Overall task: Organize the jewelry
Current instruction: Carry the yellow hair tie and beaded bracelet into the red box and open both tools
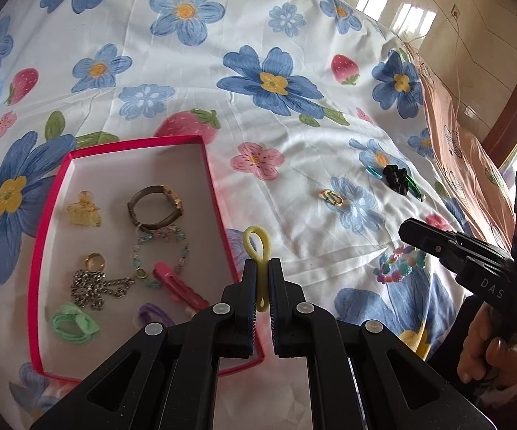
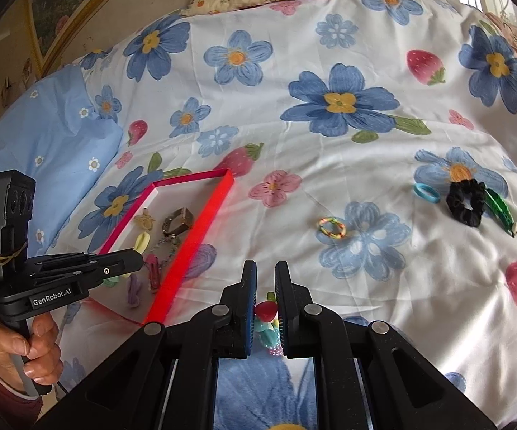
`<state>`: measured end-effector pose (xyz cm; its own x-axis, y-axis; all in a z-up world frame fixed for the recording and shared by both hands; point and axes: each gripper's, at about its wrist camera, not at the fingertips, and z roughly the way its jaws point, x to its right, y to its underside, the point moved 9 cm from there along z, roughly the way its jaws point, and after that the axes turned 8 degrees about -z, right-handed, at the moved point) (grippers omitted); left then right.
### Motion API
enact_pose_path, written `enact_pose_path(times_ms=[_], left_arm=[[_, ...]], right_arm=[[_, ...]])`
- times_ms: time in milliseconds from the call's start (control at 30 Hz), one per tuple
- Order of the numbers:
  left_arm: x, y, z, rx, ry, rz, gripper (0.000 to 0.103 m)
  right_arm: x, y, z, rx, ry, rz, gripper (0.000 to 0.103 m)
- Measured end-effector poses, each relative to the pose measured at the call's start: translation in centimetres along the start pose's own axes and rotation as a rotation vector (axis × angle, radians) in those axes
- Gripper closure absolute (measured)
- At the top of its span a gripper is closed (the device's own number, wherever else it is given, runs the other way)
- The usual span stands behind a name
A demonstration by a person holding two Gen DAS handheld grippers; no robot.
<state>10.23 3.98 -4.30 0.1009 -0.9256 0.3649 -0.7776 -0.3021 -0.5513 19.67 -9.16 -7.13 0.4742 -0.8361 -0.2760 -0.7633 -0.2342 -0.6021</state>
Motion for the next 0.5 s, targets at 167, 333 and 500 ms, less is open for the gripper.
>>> enact_pose_path(times_ms=[167,333,500], left_arm=[[-2.1,0.0,-1.5,0.02,-0.021,-0.038,0.098],[-4.4,0.0,-2.7,0.036,-0.047,-0.074,0.098],[-6.4,0.1,-3.8,0.048,-0.072,-0.106,0.098]], right_arm=[[-2.8,-1.3,0.6,0.009,-0.042,-0.044,0.093],[-6.0,-2.5,1.7,0.01,-0.098,-0.079,0.093],[-9.3,-3.7,2.6,0.015,-0.148,-0.123,0.093]])
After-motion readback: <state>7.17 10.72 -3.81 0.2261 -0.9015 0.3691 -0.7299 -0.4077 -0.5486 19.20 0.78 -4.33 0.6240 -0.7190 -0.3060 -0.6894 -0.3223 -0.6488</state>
